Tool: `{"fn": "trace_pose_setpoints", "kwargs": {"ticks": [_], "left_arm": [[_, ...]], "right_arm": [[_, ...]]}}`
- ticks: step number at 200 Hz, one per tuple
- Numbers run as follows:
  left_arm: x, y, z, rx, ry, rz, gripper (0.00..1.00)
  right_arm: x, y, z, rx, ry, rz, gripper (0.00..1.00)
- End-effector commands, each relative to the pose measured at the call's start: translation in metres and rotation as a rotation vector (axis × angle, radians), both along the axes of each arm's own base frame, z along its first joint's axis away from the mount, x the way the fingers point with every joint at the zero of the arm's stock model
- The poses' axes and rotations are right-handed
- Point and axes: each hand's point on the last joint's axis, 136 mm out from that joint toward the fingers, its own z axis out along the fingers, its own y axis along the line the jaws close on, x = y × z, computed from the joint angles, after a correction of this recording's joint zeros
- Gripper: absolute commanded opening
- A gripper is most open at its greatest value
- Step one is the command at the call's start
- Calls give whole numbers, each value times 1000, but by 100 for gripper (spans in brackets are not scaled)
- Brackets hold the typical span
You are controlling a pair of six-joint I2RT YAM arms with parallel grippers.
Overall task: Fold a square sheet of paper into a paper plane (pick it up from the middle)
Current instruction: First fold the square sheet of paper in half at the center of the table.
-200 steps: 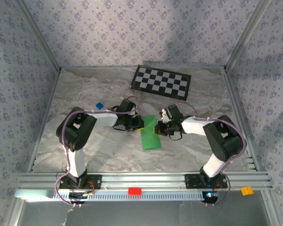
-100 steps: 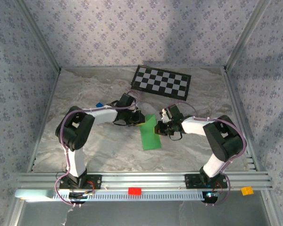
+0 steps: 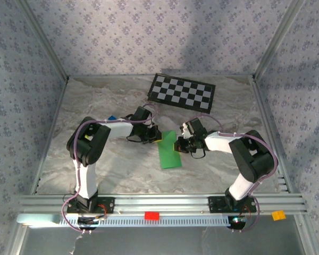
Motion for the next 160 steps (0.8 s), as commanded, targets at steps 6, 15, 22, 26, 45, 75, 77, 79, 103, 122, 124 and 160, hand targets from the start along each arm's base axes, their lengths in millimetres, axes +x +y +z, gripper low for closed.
{"fn": "trace_pose_setpoints", "kwargs": {"ticks": [6, 15, 22, 26, 45, 75, 77, 79, 103, 122, 124, 160], "left_arm": [[7, -5, 16, -23, -9, -2, 8], [10, -6, 23, -30, -20, -2, 6], [13, -6, 26, -32, -26, 0, 5], [14, -6, 28, -33, -29, 0, 5], [20, -2, 24, -26, -22, 13, 3], [21, 1, 8, -17, 6, 15, 3], [21, 1, 7, -15, 7, 16, 3], [21, 1, 6, -14, 7, 15, 3], [20, 8, -14, 34, 32, 31, 3], [18, 11, -23, 47, 49, 46, 2], [18, 11, -24, 49, 51, 46, 2], [26, 20, -21, 85, 35, 95, 2]], "right_arm": [[-59, -62, -64, -288, 235, -39, 0], [-59, -62, -64, -288, 235, -38, 0], [-59, -62, -64, -288, 235, -40, 0], [-59, -62, -64, -288, 235, -40, 0], [-58, -61, -63, -286, 234, -41, 0], [-58, -62, -65, -291, 236, -42, 0], [-58, -62, -65, -291, 236, -42, 0], [-58, -62, -65, -291, 235, -42, 0], [-59, -63, -66, -293, 239, -42, 0], [-60, -63, -65, -293, 237, -42, 0], [-61, -64, -66, -294, 237, -42, 0], [-61, -64, -66, -295, 238, -43, 0]]}}
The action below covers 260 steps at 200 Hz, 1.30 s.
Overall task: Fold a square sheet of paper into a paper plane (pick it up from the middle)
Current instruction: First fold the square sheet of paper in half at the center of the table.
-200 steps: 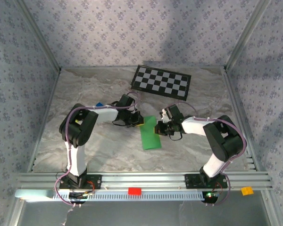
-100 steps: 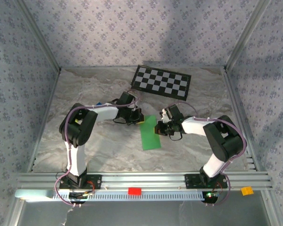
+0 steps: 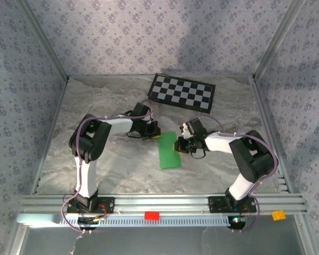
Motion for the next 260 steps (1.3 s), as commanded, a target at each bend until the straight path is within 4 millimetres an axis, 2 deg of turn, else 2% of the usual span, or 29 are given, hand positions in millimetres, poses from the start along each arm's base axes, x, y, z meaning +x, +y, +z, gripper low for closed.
{"fn": "trace_pose_setpoints", "kwargs": {"ticks": [1, 81, 119, 150, 260], "left_arm": [[1, 17, -20, 89, 34, 56, 2], [27, 42, -18, 130, 19, 206, 2], [32, 40, -9, 110, -3, 216, 2], [37, 45, -9, 129, -9, 242, 2], [50, 41, 1, 106, -22, 292, 4]], "right_arm": [[-60, -64, -65, -296, 241, -42, 0], [-62, -64, -67, -295, 241, -42, 0], [-62, -65, -67, -293, 244, -43, 0], [-63, -65, -68, -295, 247, -40, 0], [-64, -66, -68, -287, 245, -41, 0]]}}
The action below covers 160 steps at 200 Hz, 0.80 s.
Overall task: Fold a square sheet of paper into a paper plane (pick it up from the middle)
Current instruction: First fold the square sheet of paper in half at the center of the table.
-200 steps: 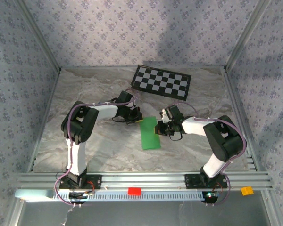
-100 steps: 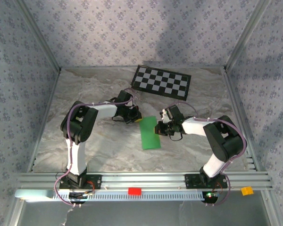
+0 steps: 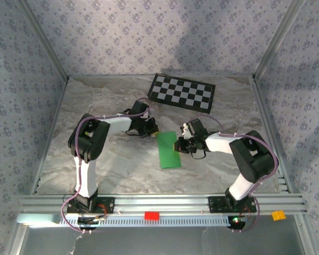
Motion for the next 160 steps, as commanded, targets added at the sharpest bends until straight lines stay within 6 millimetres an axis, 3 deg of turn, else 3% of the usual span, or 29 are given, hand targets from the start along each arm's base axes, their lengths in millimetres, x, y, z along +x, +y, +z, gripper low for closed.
{"fn": "trace_pose_setpoints", "kwargs": {"ticks": [1, 63, 102, 129, 160], "left_arm": [[27, 26, 0, 79, -50, 117, 4], [26, 28, 9, 104, -57, 120, 5], [25, 16, 45, 56, -123, 87, 6], [10, 9, 68, 42, -163, 41, 8], [-20, -3, 75, -11, -171, -27, 9]], "right_arm": [[-63, -65, -67, -300, 252, -40, 0], [-62, -64, -65, -296, 247, -43, 0], [-61, -62, -64, -288, 245, -41, 0], [-60, -62, -62, -288, 241, -43, 0], [-57, -62, -58, -288, 232, -52, 0]]}}
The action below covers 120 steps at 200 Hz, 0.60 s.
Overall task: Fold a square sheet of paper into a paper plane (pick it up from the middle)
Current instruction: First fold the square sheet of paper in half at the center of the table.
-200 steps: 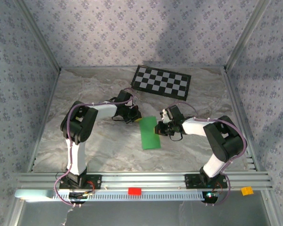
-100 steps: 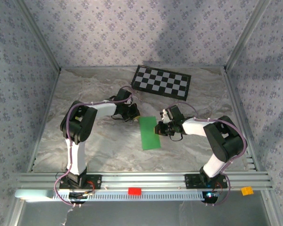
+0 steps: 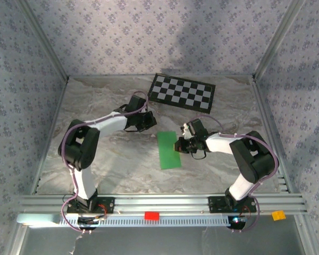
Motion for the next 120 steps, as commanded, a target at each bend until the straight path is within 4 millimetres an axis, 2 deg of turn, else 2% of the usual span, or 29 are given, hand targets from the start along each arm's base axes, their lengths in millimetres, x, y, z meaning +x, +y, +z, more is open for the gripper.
{"fn": "trace_pose_setpoints", "kwargs": {"ticks": [1, 27, 41, 77, 120], "left_arm": [[-27, -11, 12, -32, -20, -78, 9], [-59, -29, 9, -100, -2, -161, 8], [-68, -37, 6, -125, -2, -184, 8], [-66, -39, -12, -116, -6, -175, 8], [-62, -28, -47, -47, 42, -149, 7]], "right_arm": [[-58, -62, -60, -291, 242, -52, 0], [-57, -62, -60, -294, 241, -51, 0], [-58, -62, -61, -295, 244, -51, 0], [-58, -61, -61, -292, 244, -46, 0], [-60, -60, -63, -292, 251, -43, 0]]}}
